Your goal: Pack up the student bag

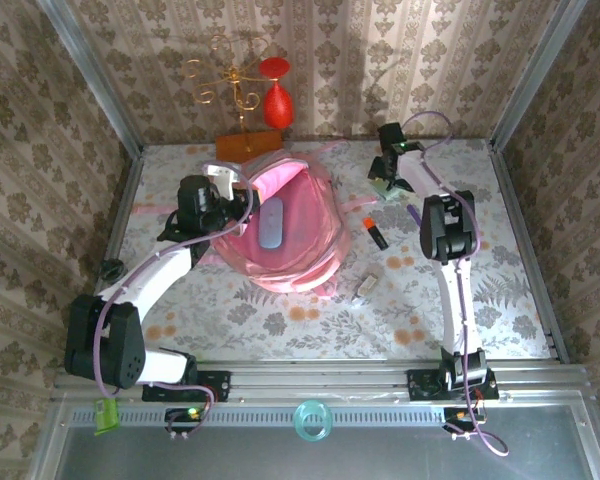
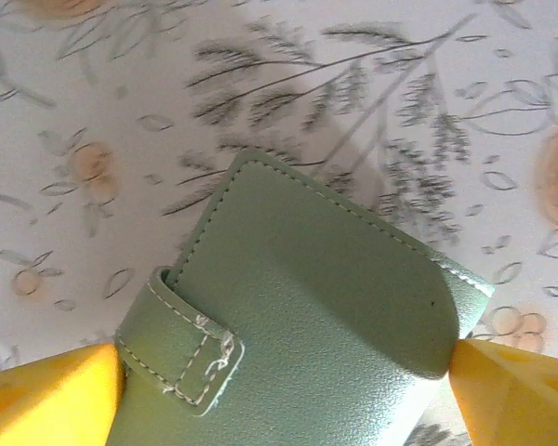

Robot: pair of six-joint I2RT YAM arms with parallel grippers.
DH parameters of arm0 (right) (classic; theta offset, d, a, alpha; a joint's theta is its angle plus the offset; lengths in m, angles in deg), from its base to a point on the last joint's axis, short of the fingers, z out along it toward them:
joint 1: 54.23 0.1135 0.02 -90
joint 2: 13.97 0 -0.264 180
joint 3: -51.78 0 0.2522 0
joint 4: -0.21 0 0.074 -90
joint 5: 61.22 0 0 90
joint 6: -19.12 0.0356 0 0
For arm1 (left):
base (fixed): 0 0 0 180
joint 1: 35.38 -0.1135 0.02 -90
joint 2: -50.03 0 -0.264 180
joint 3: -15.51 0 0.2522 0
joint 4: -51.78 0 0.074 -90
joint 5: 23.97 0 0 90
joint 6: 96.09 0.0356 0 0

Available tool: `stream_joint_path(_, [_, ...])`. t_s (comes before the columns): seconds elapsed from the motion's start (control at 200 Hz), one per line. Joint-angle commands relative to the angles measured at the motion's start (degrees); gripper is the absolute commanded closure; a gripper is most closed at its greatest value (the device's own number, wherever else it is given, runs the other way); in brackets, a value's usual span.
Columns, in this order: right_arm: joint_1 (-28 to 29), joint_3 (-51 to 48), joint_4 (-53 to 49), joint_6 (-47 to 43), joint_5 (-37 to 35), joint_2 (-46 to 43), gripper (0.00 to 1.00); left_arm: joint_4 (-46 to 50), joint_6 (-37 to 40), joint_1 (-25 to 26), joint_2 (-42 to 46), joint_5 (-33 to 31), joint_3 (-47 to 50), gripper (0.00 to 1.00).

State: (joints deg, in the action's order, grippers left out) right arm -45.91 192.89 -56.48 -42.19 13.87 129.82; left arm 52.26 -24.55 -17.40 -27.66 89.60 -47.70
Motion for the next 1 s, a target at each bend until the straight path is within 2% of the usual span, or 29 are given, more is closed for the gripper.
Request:
stream_joint_path(0.0, [2.5,2.9,-8.3,-4.7,-2.8,3.2,0.06,-7.3,-0.1,0.3,0.3,0.8,-0.5,1.00])
stream_joint_path(0.23, [4.0,6.3,-13.2,-6.7,-7.5,4.2,0.01,-6.7,0.2,0.3,0.1,0.6,-0.8,1.00])
stream_joint_path(0.33, [4.0,4.9,-12.5,-7.1,-7.0,3.7,0.06,-6.6,0.2,0.3,-0.1,0.5,-0.9,1.00])
stream_joint_path(0.525, [1.7,0.5,-7.6,-5.7,2.7,1.7,0.24,-6.1,0.5,0.3,0.0,0.4,-0.8,1.00])
stream_joint_path(0.64, [0.4,-2.7,-3.9,-4.9,8.7,-0.1,0.29,-6.0,0.6,0.3,0.1,0.2,-0.7,1.00])
stream_joint_path(0.77, [0.3,-9.0,2.3,-5.6,13.1,-5.8,0.36,-5.9,0.7,0.3,0.0,0.1,-0.7,1.00])
stream_joint_path(0.995, [0.4,-26.8,16.4,-4.8,17.5,-23.2,0.38,-5.6,0.9,0.2,0.0,-0.2,-0.6,1.00])
